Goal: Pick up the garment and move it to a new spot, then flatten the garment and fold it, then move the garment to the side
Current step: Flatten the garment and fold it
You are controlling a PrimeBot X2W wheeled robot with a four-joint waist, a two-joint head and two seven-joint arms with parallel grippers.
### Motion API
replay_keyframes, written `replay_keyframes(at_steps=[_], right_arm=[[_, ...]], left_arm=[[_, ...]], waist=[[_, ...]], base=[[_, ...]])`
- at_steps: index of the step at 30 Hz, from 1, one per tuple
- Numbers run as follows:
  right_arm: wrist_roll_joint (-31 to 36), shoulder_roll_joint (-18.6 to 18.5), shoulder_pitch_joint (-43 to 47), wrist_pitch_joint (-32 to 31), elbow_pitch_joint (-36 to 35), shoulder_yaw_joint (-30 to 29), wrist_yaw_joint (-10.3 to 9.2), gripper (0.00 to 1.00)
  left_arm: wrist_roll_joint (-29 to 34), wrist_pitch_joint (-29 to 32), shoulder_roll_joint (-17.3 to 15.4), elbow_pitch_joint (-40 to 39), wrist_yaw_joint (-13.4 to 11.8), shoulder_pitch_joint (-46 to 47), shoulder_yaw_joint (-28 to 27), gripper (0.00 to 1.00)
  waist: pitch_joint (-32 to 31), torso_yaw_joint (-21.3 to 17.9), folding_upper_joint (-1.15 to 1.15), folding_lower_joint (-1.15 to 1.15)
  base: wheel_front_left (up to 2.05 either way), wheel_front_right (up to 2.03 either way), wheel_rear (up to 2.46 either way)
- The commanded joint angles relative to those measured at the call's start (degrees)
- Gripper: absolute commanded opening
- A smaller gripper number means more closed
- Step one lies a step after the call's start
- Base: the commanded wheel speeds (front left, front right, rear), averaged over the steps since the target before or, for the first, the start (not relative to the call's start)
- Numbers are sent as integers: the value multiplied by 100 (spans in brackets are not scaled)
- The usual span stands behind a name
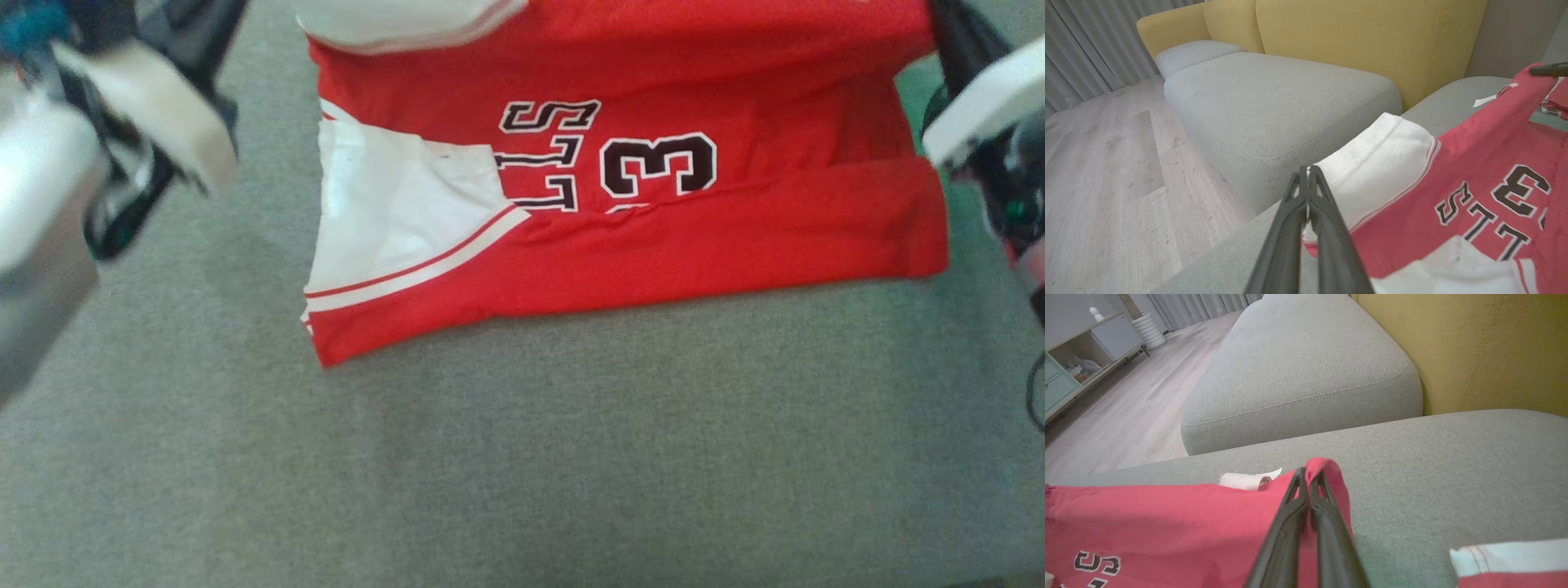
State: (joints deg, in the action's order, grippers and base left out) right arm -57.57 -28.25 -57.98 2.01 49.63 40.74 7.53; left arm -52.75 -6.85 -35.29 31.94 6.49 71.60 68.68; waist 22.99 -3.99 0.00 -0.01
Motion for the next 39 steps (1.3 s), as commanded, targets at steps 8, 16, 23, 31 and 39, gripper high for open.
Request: replay_keyframes(at_steps=[8, 16, 23, 31, 39], right_arm=[[-106, -364, 1044, 495, -392, -70, -4, 0], [-61, -313, 1696, 705, -423, -287, -4, 0], [28, -154, 2042, 768, -354, -458, -4, 0], [167, -4, 2228, 889, -393, -610, -4, 17], [630, 200, 2670, 1262, -381, -1115, -4, 100]], left_arm=[[-241, -400, -860, -1573, -942, -1187, -146, 0], [-508, -632, -1155, -2550, -1688, -2262, -144, 0], [-580, -758, -1065, -2780, -1982, -2849, -197, 0], [-399, -805, -768, -2555, -2151, -3135, -359, 30], [438, -813, 6, -2479, -2708, -3884, -1478, 100]], waist=[[-335, 232, 0, 1], [-409, 234, 0, 1], [-359, 269, 0, 1], [-420, 275, 0, 1], [-738, 294, 0, 1]], base=[[0, 0, 0], [0, 0, 0], [0, 0, 0], [0, 0, 0], [0, 0, 0]])
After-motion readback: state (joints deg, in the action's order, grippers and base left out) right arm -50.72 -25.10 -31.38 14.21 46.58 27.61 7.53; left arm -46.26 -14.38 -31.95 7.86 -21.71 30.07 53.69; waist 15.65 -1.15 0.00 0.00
